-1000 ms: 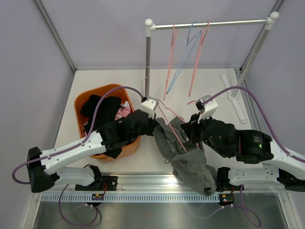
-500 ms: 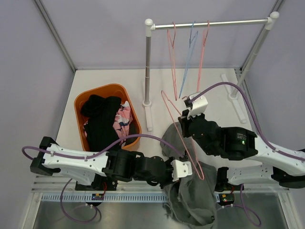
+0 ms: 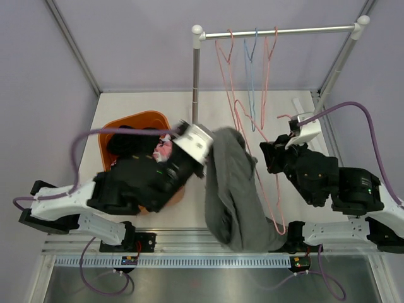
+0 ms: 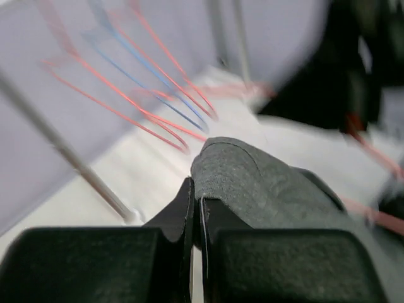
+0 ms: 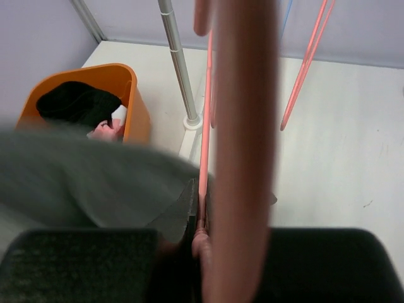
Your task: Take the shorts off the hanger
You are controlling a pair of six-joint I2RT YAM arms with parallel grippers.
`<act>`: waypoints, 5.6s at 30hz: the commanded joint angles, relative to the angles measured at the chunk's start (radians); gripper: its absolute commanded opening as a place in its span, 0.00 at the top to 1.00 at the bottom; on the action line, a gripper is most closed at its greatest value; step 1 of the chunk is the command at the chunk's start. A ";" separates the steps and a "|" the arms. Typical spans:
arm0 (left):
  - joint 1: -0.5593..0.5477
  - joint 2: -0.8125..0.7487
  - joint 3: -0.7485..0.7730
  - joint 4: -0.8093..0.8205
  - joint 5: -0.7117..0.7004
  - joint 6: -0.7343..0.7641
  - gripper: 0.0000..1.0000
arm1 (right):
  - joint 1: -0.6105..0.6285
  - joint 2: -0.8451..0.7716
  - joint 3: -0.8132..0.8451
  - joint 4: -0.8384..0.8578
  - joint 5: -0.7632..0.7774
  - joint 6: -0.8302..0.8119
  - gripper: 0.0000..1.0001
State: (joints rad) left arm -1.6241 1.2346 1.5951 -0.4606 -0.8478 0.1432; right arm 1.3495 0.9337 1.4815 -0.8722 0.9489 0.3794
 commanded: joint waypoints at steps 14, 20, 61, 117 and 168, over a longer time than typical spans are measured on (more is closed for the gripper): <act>0.012 -0.127 0.296 0.932 -0.155 0.931 1.00 | 0.010 -0.010 0.059 -0.091 -0.030 0.081 1.00; 0.104 -0.241 0.126 0.742 -0.128 0.686 1.00 | 0.010 0.013 0.057 -0.085 -0.033 0.078 1.00; 1.130 -0.748 -0.920 -0.050 0.452 -0.949 0.01 | 0.008 -0.075 0.051 -0.090 -0.127 0.033 1.00; 1.130 -0.946 -0.862 -0.165 0.780 -0.591 0.01 | -1.397 0.583 0.640 0.024 -1.187 -0.234 1.00; 1.130 -0.962 -0.885 -0.165 0.774 -0.600 0.01 | -1.362 0.804 0.761 0.233 -1.216 -0.186 1.00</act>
State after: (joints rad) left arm -0.4946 0.2680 0.7116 -0.6594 -0.0917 -0.4637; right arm -0.0326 1.7863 2.2337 -0.7204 -0.2878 0.1909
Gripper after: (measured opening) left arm 0.988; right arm 0.100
